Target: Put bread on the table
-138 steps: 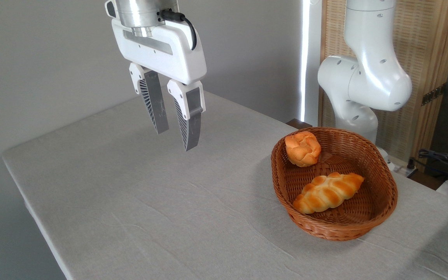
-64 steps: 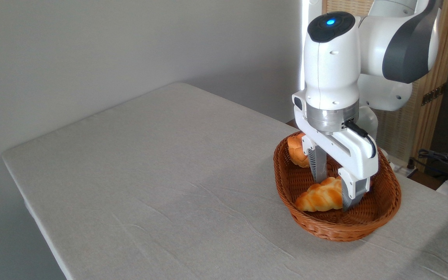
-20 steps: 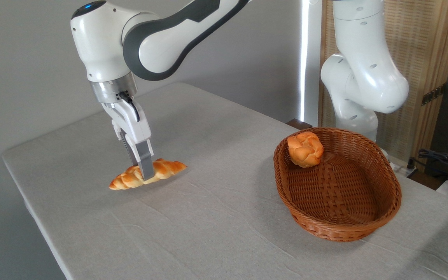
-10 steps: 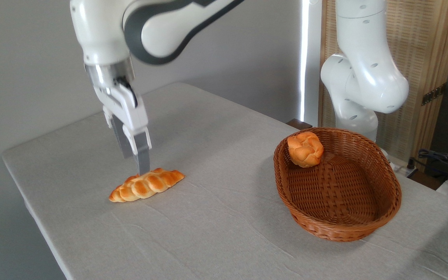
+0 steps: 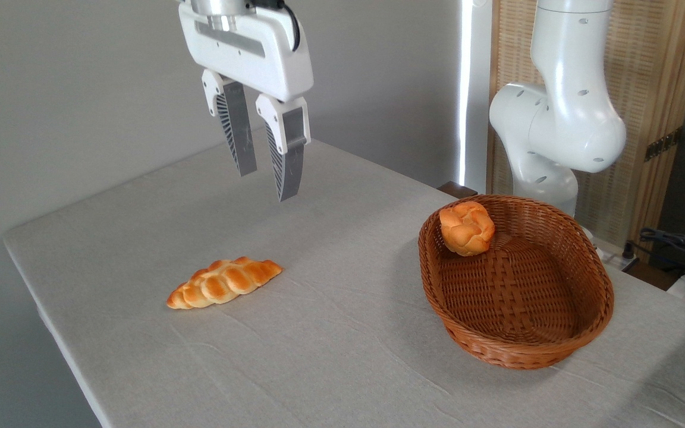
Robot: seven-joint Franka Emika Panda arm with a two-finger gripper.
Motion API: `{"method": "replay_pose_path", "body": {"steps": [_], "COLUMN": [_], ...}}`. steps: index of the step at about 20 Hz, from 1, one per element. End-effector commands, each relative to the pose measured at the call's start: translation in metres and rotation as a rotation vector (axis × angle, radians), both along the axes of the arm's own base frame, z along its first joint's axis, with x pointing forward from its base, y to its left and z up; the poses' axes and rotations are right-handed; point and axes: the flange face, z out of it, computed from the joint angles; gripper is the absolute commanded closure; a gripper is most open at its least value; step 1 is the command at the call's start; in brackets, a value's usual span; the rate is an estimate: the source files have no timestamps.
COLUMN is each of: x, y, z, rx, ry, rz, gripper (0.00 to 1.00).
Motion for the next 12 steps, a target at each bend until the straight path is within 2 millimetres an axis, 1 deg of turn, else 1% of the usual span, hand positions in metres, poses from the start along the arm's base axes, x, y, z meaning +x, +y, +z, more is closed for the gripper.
{"method": "replay_pose_path", "body": {"steps": [1, 8, 10, 12], "x": [0.0088, 0.0093, 0.0102, 0.0097], "y": [0.0066, 0.0075, 0.0065, 0.0014], "z": [0.0042, 0.0034, 0.0025, 0.0018], "rx": [-0.01, -0.008, -0.008, -0.007], "ry": [0.004, 0.006, 0.008, 0.009], "rz": [0.001, 0.014, 0.015, 0.005], "gripper": [0.0, 0.0, 0.0, 0.0]}}
